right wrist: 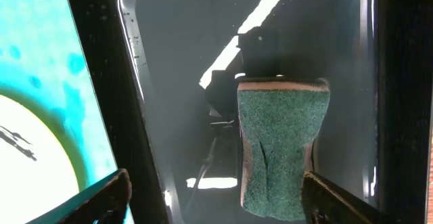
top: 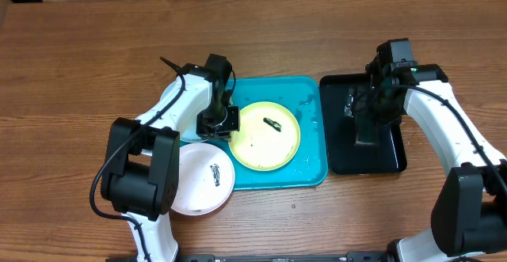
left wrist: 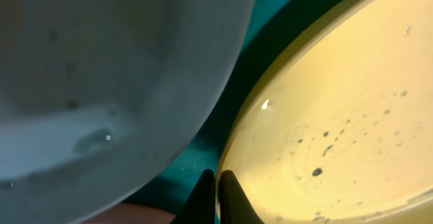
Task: Clean dirty plates on tray and stack at the side
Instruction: 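Reach the right gripper into the black tray and grasp the green sponge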
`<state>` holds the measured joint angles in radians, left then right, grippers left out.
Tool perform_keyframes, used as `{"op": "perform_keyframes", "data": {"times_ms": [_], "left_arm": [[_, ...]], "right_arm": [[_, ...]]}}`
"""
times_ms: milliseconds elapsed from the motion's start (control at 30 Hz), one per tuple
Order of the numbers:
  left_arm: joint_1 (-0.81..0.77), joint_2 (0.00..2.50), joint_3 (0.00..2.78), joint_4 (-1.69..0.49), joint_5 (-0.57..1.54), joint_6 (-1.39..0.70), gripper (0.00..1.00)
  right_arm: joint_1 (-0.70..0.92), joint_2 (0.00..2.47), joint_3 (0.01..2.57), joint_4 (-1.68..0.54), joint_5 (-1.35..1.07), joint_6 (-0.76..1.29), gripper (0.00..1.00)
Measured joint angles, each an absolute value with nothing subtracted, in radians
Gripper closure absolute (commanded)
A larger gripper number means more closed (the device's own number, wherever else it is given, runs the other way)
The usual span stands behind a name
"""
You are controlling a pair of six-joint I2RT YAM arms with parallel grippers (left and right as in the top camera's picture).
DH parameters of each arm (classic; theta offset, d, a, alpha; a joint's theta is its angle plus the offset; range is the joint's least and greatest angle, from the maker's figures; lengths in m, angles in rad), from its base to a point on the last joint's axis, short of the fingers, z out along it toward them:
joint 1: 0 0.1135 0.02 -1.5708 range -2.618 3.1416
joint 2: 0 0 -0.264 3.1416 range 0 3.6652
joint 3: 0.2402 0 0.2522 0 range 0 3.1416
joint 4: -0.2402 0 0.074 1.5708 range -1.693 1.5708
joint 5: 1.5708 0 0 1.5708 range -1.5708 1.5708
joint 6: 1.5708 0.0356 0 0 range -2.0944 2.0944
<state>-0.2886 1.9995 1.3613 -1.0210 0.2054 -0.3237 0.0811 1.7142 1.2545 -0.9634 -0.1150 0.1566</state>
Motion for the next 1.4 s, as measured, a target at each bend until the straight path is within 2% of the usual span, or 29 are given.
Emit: {"op": "perform_keyframes", "data": {"times_ms": [133,333,400,467,500,633,733,1033,1167,1400], "left_arm": [[-0.289,2.000,1.371,-0.994,0.205,-0.269,0.94],[-0.307,2.000,1.415,-0.991,0.197,-0.196,0.78],[-0.317,2.000,1.438,-1.007,0.197,-0.187,0.71],[-0.328,2.000,1.455,-1.029,0.196,-0.184,0.53],[-0.332,2.000,1.459,-1.043,0.197,-0.185,0.50],[-0.340,2.000,1.460,-1.110,0.192,-0.210,0.52],[-0.340,2.000,1.460,-1.150,0.177,-0.243,0.59],[-0.365,2.000,1.455,-1.115,0.158,-0.316,0.60],[-0.374,2.000,1.440,-1.098,0.156,-0.325,0.67],[-0.374,2.000,1.433,-1.100,0.115,-0.356,0.67]], "right_arm": [[0.081,1.714,1.254,-0.978,-0.115,0.157,0.14],[0.081,1.714,1.254,-0.981,-0.115,0.157,0.14],[0.081,1.714,1.254,-0.981,-0.115,0.156,0.14],[0.081,1.714,1.254,-0.984,-0.115,0.156,0.13],[0.081,1.714,1.254,-0.987,-0.115,0.156,0.13],[0.081,1.714,1.254,-0.992,-0.115,0.156,0.11],[0.081,1.714,1.254,-0.997,-0.115,0.156,0.11],[0.081,1.714,1.254,-0.997,-0.115,0.157,0.10],[0.081,1.714,1.254,-0.997,-0.115,0.156,0.10],[0.081,1.714,1.254,-1.004,-0.114,0.157,0.10]]}}
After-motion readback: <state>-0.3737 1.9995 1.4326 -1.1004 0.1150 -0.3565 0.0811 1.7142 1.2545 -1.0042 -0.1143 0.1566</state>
